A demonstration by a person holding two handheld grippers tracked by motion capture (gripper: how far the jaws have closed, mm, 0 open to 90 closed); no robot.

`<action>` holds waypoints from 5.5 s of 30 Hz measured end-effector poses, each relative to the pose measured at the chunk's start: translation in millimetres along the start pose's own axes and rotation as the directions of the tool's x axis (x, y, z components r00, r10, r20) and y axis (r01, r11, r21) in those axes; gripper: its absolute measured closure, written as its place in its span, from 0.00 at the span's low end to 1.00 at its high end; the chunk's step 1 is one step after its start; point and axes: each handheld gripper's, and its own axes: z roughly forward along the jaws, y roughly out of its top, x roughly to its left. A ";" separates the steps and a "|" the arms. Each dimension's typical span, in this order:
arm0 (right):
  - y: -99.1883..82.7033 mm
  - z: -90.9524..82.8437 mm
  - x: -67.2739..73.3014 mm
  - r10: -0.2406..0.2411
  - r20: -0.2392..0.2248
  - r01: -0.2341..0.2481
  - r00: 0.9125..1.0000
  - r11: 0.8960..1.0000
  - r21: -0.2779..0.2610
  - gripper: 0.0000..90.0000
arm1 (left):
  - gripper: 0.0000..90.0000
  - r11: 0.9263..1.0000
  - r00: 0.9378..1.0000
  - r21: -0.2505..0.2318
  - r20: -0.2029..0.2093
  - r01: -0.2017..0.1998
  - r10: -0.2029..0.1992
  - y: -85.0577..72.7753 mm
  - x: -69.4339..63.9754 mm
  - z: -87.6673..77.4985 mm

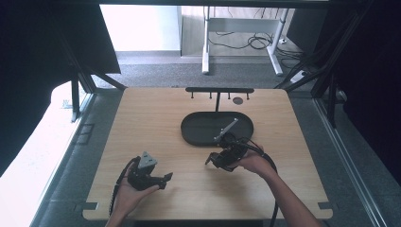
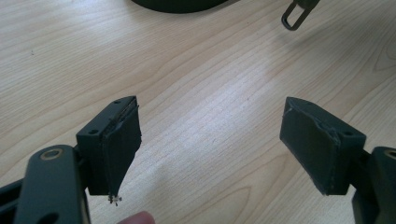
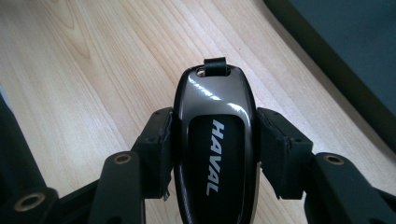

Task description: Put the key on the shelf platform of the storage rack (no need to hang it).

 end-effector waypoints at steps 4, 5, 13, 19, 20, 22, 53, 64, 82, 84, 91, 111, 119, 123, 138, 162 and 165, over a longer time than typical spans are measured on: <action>3.1 -4.8 -0.2 -0.012 -0.005 0.012 1.000 1.000 -0.006 0.55 | 0.23 1.000 1.000 0.002 0.002 -0.003 0.003 0.4 -0.5 0.5; 4.2 -6.0 -0.3 -0.014 -0.003 0.014 1.000 1.000 -0.008 0.55 | 0.23 1.000 1.000 0.003 0.002 -0.004 0.004 0.5 -1.0 0.6; 15.3 -11.8 -0.7 -0.027 0.012 0.027 1.000 0.999 -0.019 0.55 | 0.23 1.000 1.000 0.006 0.005 -0.010 0.010 0.6 -1.7 1.2; 22.3 -15.1 -2.1 -0.031 0.022 0.032 0.999 0.999 -0.032 0.55 | 0.24 1.000 1.000 0.009 0.005 -0.012 0.012 0.4 -1.9 1.7; 26.1 -17.5 -3.6 -0.023 0.022 0.024 1.000 0.999 -0.043 0.55 | 0.24 1.000 1.000 0.011 0.006 -0.012 0.012 0.2 -2.2 2.1; 30.1 -20.0 -5.2 -0.020 0.019 0.021 1.000 0.999 -0.050 0.55 | 0.24 1.000 1.000 0.015 0.005 -0.016 0.016 0.2 -2.2 2.3; 57.7 -19.5 -23.8 -0.006 0.040 0.008 0.999 0.999 -0.050 0.55 | 0.24 1.000 1.000 0.030 0.013 -0.009 0.008 -3.2 0.5 5.6; 73.4 -22.7 -31.3 0.004 0.050 -0.001 0.999 0.998 -0.062 0.55 | 0.24 1.000 1.000 0.027 0.017 -0.003 0.002 -3.1 0.4 4.4; 92.6 -23.6 -37.4 0.019 0.047 -0.015 0.999 0.996 -0.083 0.55 | 0.24 0.999 1.000 0.033 0.017 -0.010 0.009 -3.4 0.5 5.4; 93.3 -22.4 -39.1 0.023 0.045 -0.019 0.999 0.996 -0.085 0.55 | 0.24 0.999 1.000 0.031 0.018 -0.011 0.011 -3.3 0.4 5.2; 98.7 -16.0 -44.9 0.022 0.056 -0.019 0.998 0.998 -0.063 0.55 | 0.24 0.999 1.000 0.035 0.018 -0.011 0.011 -3.5 1.1 6.0; 112.9 7.8 -77.8 0.077 0.067 -0.073 0.995 0.996 -0.057 0.55 | 0.24 0.999 1.000 0.034 0.017 -0.002 0.002 -4.5 4.7 6.0; 103.5 25.0 -86.9 0.091 0.122 -0.088 0.988 0.996 -0.033 0.55 | 0.24 0.999 1.000 0.042 0.014 -0.007 0.006 -4.6 3.4 7.4; 102.6 33.0 -87.9 0.086 0.130 -0.083 0.988 0.996 -0.024 0.55 | 0.24 0.999 1.000 0.042 0.017 -0.012 0.012 -4.5 1.6 8.8; 88.2 39.0 -97.3 0.091 0.151 -0.088 0.984 0.996 -0.026 0.55 | 0.24 0.999 1.000 0.051 0.019 -0.015 0.014 -4.8 0.2 10.3; 65.4 51.2 -109.6 0.077 0.190 -0.077 0.979 0.997 -0.011 0.55 | 0.24 0.998 1.000 0.054 0.019 -0.014 0.013 -5.4 0.6 10.8; 61.7 53.9 -112.4 0.077 0.201 -0.080 0.976 0.997 0.010 0.55 | 0.24 0.998 1.000 0.058 0.020 -0.017 0.016 -5.4 0.2 11.6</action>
